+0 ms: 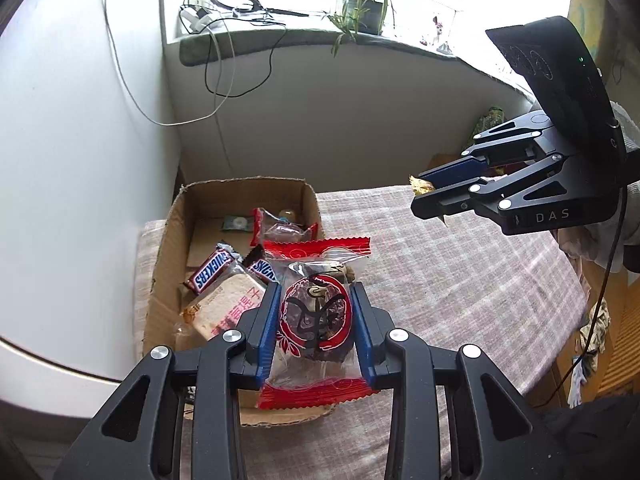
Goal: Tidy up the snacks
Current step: 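Carry the red-ended bag and yellow packet over the box, then open the left gripper over the box while the right releases the yellow packet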
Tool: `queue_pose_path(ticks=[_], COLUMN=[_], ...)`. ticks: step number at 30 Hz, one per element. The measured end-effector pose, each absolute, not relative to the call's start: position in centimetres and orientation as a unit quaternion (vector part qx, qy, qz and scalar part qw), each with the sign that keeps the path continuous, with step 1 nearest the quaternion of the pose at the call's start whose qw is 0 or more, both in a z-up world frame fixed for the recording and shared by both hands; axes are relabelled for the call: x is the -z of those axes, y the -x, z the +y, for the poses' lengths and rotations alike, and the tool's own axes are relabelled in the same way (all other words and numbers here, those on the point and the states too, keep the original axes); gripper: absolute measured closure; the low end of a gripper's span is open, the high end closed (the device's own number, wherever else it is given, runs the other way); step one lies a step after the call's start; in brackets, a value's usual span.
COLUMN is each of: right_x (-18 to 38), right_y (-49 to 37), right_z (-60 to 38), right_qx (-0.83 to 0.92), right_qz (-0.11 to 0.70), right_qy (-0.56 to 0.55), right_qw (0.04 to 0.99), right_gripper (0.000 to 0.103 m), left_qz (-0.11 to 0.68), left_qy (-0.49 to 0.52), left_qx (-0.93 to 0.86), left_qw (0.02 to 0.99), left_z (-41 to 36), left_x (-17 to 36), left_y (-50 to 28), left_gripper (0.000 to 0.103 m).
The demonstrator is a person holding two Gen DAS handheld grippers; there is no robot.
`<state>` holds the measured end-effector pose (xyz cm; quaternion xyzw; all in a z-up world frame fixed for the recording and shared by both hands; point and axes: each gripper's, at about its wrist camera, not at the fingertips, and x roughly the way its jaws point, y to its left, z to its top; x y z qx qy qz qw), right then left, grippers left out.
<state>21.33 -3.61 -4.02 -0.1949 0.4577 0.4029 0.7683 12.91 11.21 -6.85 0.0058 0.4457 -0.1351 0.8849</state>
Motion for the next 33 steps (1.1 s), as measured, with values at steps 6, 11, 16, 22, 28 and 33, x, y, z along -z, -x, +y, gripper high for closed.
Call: queue_pose_path(ticks=[6, 11, 16, 22, 28, 33], right_x=[4.0, 3.9, 4.5, 6.0, 7.4, 8.1], right_y=[-21.3, -22.5, -24.2, -25.8, -27.4, -28.1], right_z=[-0.5, 2.1, 4.4, 6.2, 6.7, 6.7], right_qx=[-0.411, -0.411, -0.402, -0.397, -0.390, -0.383], right_qz=[0.453, 0.453, 0.458, 0.470, 0.484, 0.490], right_qy=[0.199, 0.198, 0.195, 0.192, 0.178, 0.180], right_qw=[0.766, 0.766, 0.768, 0.765, 0.763, 0.762], right_gripper=[0.076, 0.076, 0.076, 0.076, 0.076, 0.076], left_qz=[0.446, 0.450, 0.451, 0.455, 0.460, 0.464], left_qy=[0.006, 0.015, 0.023, 0.032, 0.035, 0.045], left_qx=[0.095, 0.054, 0.024, 0.015, 0.015, 0.015], left_qw=[0.890, 0.891, 0.892, 0.890, 0.887, 0.884], left_z=[14.2, 16.3, 17.1, 16.7, 16.2, 16.2], left_x=[6.8, 7.2, 7.7, 8.6, 9.2, 9.5], left_y=[-12.1, -13.0, -14.7, -17.2, -19.4, -20.8], left_gripper=[0.071, 0.071, 0.071, 0.071, 0.071, 0.071])
